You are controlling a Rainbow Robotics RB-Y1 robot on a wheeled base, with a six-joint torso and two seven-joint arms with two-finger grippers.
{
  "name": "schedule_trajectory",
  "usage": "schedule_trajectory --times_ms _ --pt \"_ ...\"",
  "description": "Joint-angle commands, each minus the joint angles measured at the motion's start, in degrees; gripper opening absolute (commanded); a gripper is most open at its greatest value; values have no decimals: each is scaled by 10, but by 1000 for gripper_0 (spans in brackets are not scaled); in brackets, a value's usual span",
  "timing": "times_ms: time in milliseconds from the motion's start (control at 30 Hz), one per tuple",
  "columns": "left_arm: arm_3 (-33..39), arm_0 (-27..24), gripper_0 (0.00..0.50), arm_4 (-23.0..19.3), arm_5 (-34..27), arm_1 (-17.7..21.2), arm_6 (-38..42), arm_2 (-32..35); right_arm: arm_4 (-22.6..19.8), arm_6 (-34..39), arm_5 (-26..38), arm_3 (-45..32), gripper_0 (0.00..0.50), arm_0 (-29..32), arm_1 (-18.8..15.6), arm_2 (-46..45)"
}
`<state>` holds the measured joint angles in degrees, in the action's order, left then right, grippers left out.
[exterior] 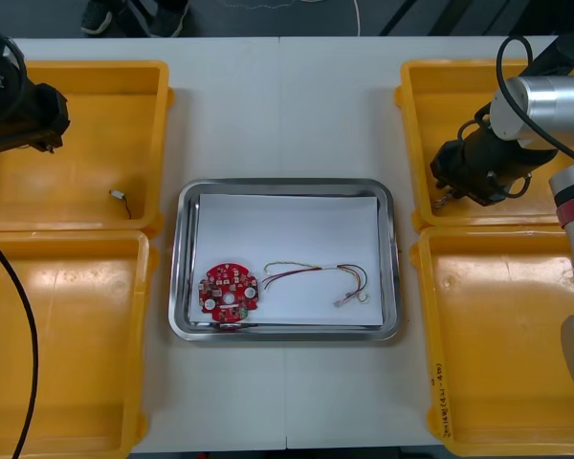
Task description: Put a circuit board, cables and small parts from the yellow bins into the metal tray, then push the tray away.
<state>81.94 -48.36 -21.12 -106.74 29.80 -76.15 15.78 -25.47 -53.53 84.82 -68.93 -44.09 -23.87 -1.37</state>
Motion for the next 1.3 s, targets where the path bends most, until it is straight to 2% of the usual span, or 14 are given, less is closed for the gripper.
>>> schedule_trajectory --times_ms 33,67,100,133,167,467,733,900,1100,1300 --pt "56 -17 0 -14 -33 18 87 -6 3 33 -10 -6 148 15 9 21" --pt "67 -16 0 -19 -33 15 99 -14 5 33 -12 -6 148 15 9 24" --pt "76 -16 0 -22 -33 13 108 -22 5 34 -14 -6 42 15 9 28" --pt "86 -16 0 -26 -33 11 115 -27 6 34 -15 -6 7 16 9 30" --pt "97 -16 0 -30 -33 6 124 -34 7 35 -17 -6 0 17 9 30" --pt "177 -3 0 -56 -33 -28 188 -86 8 29 -10 -7 0 18 9 35" --pt "201 -2 0 -85 -33 -32 258 -185 -1 8 34 -7 0 -3 -8 33" --pt "202 -11 0 -110 -33 -44 294 -227 -5 -51 72 -7 0 -21 -21 22" --pt "201 -10 0 -116 -33 -76 296 -260 -8 -131 98 -8 0 -38 -35 -4" --pt "181 -10 0 -110 -33 -100 298 -293 -12 -179 127 -8 0 -58 -41 -31"
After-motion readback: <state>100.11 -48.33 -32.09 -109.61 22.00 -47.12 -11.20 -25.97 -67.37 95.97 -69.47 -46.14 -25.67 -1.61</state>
